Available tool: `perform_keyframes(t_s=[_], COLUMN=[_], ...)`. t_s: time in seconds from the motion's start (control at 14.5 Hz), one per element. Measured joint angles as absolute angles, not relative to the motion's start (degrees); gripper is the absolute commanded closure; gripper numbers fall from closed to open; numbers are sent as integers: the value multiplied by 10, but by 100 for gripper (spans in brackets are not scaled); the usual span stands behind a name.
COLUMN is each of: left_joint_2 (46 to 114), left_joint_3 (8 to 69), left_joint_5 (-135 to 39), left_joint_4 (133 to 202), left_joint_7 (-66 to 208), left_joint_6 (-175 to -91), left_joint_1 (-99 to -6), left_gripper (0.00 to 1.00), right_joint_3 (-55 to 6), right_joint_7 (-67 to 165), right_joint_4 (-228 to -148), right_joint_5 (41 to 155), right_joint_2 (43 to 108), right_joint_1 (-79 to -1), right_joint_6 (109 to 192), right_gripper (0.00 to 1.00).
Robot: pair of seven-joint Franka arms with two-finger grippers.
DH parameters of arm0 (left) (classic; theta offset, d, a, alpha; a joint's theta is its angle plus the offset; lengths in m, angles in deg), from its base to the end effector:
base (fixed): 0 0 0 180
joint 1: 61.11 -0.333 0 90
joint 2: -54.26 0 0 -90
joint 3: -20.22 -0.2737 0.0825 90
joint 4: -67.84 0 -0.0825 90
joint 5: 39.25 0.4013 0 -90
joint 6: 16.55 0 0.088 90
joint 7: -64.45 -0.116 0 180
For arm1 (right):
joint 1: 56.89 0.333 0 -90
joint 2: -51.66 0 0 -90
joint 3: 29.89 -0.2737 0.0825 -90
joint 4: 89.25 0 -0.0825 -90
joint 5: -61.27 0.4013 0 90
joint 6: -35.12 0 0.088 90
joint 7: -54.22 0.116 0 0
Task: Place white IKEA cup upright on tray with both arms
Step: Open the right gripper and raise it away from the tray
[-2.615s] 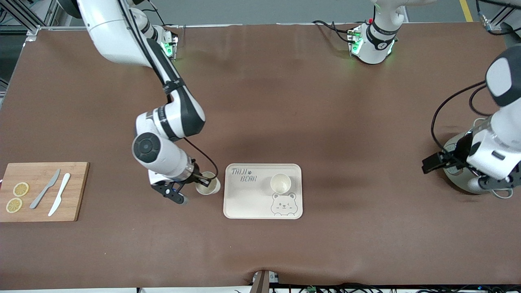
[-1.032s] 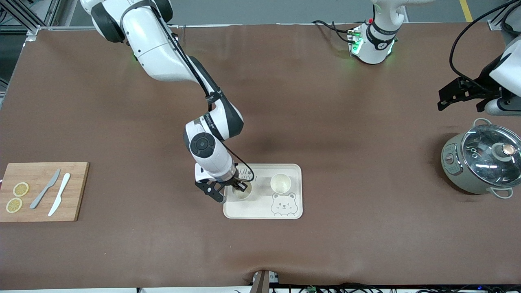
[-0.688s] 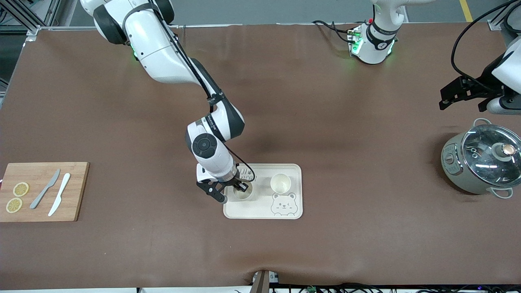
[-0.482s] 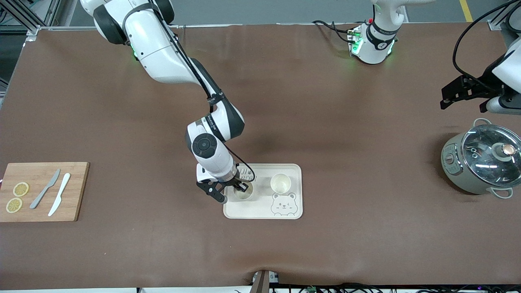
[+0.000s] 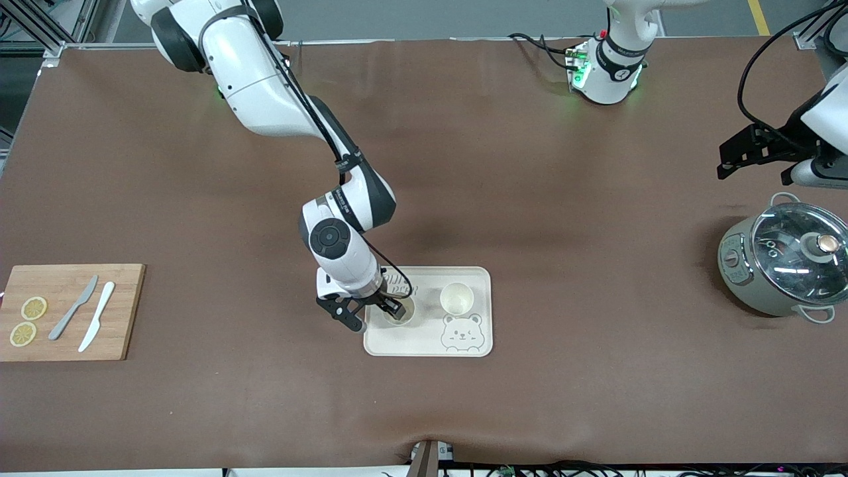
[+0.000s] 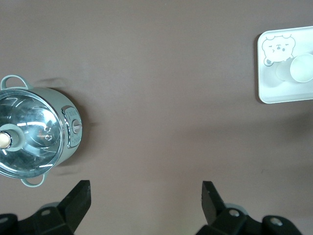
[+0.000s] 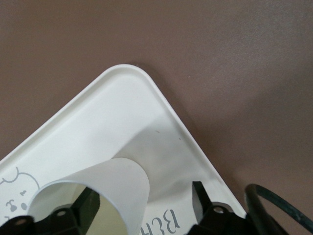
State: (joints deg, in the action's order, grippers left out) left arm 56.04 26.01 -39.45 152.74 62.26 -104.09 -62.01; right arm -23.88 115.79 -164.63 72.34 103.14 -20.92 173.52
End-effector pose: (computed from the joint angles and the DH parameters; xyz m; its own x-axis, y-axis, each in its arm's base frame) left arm 0.5744 -0.0487 0.5950 0.9923 -0.1233 0.0154 -0.1234 -0.9923 0.0060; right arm 0.6372 0.3883 0.1707 0.8025 -0.5958 0.0323 -0.5769 -0.7886 -0.2130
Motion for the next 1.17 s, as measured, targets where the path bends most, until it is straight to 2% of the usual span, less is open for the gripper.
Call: perform_keyframes(t_s=[0.48, 0.62, 0.89, 1.17], left_joint_2=[560, 560, 560, 560], left_joint_3=[260, 260, 260, 260], left_joint_5=[-394, -394, -394, -394], left_joint_4=[1527, 1527, 1526, 1526], left_joint_7=[622, 622, 622, 622], left_joint_6=[-1041, -1041, -1041, -1051], left_joint_1=[-621, -622, -622, -622], left_gripper=[0, 0, 0, 0], right_joint_3=[-238, -237, -236, -234], right_joint_7=[1158, 1157, 1144, 1086], right_joint_4=[-1634, -1627, -1613, -1617], right_joint_5=[712, 712, 712, 712], right_joint_2=[1028, 1018, 944, 820], right_joint_1=[-209, -209, -210, -231], right_joint_6=[1731, 1701, 1557, 1359], right_gripper=[0, 0, 0, 0])
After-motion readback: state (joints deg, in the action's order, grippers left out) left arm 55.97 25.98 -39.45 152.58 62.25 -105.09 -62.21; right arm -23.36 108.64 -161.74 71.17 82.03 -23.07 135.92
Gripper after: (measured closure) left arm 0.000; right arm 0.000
